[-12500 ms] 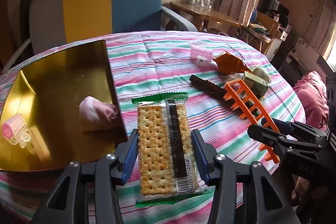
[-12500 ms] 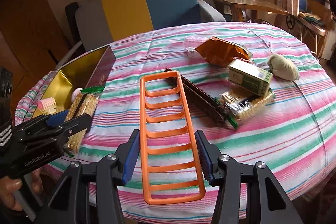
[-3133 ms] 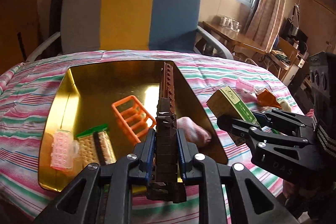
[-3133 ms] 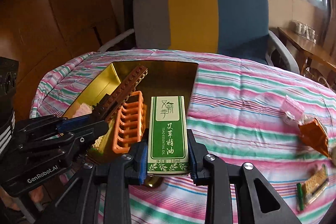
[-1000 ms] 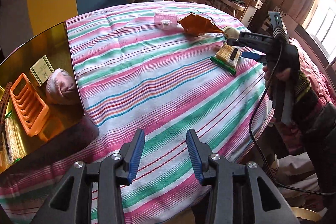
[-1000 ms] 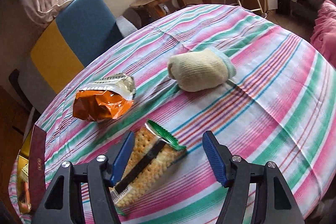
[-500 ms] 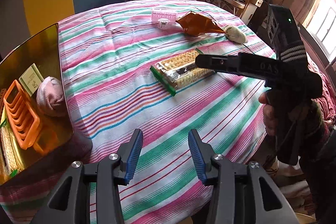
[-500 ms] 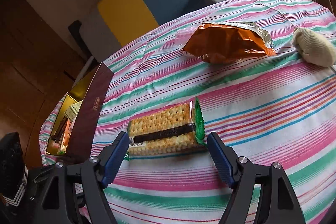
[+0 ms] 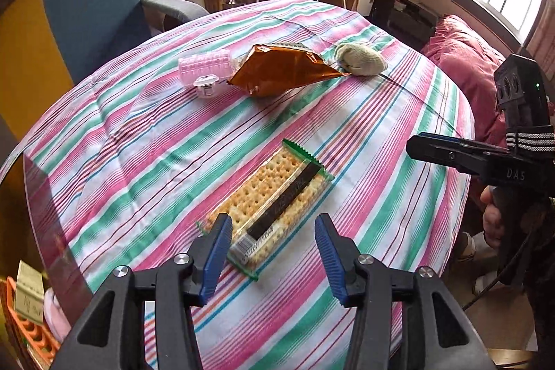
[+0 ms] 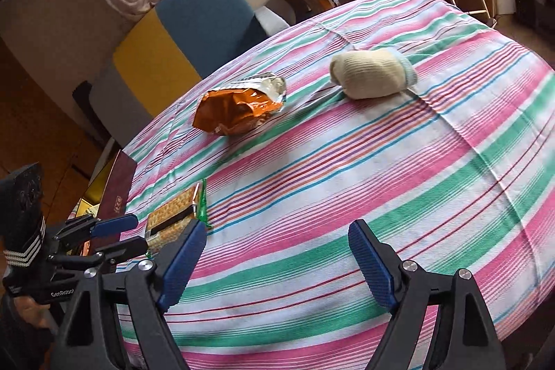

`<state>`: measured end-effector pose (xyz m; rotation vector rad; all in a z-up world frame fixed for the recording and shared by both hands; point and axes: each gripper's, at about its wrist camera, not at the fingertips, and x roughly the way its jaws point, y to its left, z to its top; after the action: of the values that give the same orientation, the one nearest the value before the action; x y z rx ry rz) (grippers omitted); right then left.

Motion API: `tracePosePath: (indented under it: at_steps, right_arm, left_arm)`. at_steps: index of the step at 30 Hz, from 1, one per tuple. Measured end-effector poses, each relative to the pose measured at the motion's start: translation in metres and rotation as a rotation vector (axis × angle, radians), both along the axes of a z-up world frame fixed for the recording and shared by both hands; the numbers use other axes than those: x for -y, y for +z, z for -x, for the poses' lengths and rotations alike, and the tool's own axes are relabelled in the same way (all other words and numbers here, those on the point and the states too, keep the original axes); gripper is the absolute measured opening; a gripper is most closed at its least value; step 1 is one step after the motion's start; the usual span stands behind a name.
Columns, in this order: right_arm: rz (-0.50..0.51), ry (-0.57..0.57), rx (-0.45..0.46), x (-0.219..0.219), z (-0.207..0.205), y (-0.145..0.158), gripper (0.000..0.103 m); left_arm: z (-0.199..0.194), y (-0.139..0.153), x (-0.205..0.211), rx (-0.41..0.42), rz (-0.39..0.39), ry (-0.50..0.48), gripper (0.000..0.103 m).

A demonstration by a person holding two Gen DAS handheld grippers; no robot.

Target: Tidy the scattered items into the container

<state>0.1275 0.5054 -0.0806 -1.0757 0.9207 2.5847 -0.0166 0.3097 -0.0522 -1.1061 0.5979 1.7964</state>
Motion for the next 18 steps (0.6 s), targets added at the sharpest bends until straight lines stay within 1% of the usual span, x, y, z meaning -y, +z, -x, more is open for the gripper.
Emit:
tracePosePath:
  at_steps: [5, 8, 10, 14, 16, 18]
  right_arm:
    - [0.001, -0.030, -0.004, -0.021, 0.002, 0.001, 0.085]
    - [-0.028, -0.039, -0.011, -0.037, 0.010, 0.009, 0.085]
    - [-0.064, -0.061, -0.019, -0.051, 0.023, 0.018, 0.085]
    - [-0.137, -0.119, -0.019, -0.087, 0.053, 0.035, 0.086]
    - [-0.159, -0.139, 0.008, -0.106, 0.073, 0.037, 0.086]
    - [-0.173, -0.131, 0.051, -0.118, 0.095, 0.033, 0.087]
  left_arm:
    - [0.010, -0.010, -0.022, 0.014, 0.034, -0.061, 0.052]
    - [0.012, -0.013, -0.029, 0.003, 0.035, -0.088, 0.053]
    - [0.013, -0.013, -0.032, 0.005, 0.032, -0.097, 0.053]
    - [0.014, -0.012, -0.031, 0.009, 0.015, -0.085, 0.053]
    - [0.013, -0.013, -0.030, 0.000, 0.011, -0.086, 0.054]
    - [0.014, -0.012, -0.031, 0.000, 0.010, -0.081, 0.054]
